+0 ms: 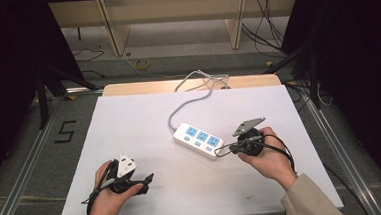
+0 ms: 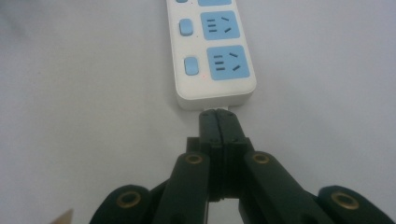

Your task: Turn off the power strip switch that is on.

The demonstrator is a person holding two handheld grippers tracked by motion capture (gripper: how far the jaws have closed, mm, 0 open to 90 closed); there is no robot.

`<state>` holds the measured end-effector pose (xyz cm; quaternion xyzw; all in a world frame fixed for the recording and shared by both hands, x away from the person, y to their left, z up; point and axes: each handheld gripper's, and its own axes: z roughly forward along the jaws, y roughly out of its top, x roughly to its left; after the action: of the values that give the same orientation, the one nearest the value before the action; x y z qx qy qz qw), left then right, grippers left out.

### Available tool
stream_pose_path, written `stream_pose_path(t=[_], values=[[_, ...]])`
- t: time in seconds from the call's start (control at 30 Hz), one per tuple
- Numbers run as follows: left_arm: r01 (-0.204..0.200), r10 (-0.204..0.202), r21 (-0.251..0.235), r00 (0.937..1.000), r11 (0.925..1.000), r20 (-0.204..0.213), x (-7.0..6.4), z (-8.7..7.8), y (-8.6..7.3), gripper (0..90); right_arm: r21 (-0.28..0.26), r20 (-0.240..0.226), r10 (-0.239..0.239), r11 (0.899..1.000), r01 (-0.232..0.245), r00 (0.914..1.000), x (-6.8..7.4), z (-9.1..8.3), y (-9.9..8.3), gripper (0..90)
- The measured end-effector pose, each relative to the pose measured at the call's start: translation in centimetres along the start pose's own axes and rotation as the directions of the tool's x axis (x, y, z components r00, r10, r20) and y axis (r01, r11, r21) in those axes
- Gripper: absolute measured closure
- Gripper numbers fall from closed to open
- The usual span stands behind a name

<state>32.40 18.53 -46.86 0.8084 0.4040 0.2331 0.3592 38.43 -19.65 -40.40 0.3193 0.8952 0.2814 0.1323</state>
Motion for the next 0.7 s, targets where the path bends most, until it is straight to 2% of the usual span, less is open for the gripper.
stream_pose_path(t=[0.7], values=[[-0.002,0.002,-0.001,1.0,1.0,-0.002,0.0,-0.1,0.0,17.1,0.006,0.0,0.0,1.0,0.0,1.0,-0.3,0.5,1.2,90.0]])
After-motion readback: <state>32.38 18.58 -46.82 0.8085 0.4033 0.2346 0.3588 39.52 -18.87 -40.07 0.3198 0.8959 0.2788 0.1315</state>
